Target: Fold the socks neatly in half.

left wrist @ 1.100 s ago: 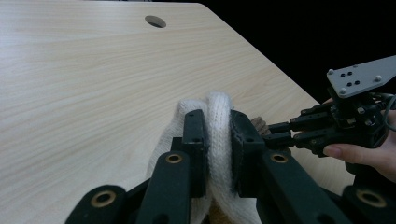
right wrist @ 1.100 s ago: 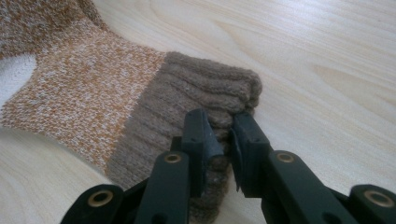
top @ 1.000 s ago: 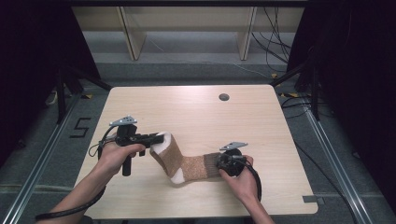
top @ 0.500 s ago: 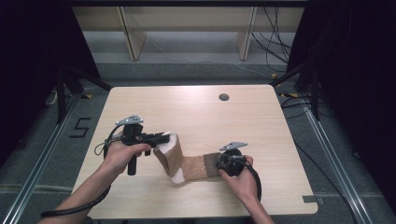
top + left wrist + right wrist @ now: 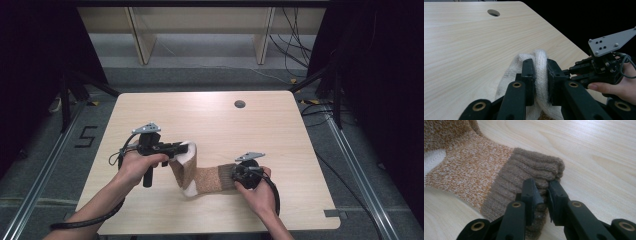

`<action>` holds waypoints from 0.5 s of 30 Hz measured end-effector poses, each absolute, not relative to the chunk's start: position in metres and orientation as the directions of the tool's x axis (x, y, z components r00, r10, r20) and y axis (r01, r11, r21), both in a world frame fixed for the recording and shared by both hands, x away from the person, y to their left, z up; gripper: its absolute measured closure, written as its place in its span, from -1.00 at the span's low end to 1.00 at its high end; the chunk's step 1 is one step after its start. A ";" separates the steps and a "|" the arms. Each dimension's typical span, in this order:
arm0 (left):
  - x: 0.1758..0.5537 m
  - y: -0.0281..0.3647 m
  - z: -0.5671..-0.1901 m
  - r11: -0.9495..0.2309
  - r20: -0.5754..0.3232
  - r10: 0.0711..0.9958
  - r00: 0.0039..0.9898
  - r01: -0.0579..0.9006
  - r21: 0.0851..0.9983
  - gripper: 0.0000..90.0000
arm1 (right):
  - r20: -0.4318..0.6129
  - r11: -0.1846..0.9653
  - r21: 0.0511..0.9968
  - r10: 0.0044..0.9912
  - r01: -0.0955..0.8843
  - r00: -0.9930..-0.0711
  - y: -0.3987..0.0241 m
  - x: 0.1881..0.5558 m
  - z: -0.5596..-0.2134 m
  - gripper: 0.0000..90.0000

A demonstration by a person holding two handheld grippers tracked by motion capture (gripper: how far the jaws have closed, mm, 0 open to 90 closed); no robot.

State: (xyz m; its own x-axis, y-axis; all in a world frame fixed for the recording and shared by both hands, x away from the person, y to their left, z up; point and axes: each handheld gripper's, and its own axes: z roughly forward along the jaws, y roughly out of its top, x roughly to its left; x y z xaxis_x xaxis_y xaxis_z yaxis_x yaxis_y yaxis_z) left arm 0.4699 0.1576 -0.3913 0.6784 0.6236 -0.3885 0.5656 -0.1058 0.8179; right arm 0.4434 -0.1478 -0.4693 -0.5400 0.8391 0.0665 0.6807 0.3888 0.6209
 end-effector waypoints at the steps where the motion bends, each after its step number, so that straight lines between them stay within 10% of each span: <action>1: 0.470 0.156 -0.392 -0.105 -0.389 0.623 0.679 0.564 0.819 0.73 | 0.069 0.386 0.619 0.841 0.684 -0.537 -0.148 0.443 -0.469 0.72; 15: 0.471 0.142 -0.394 -0.125 -0.377 0.615 0.692 0.558 0.820 0.73 | 0.067 0.383 0.624 0.842 0.681 -0.535 -0.147 0.443 -0.470 0.72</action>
State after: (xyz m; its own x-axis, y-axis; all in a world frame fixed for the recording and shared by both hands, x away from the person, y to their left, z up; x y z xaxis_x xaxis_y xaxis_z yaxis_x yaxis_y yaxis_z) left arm 0.4713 0.1415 -0.3936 0.6921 0.6153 -0.3773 0.5580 -0.1245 0.8205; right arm 0.4431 -0.1474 -0.4698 -0.5355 0.8419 0.0673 0.6810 0.3832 0.6240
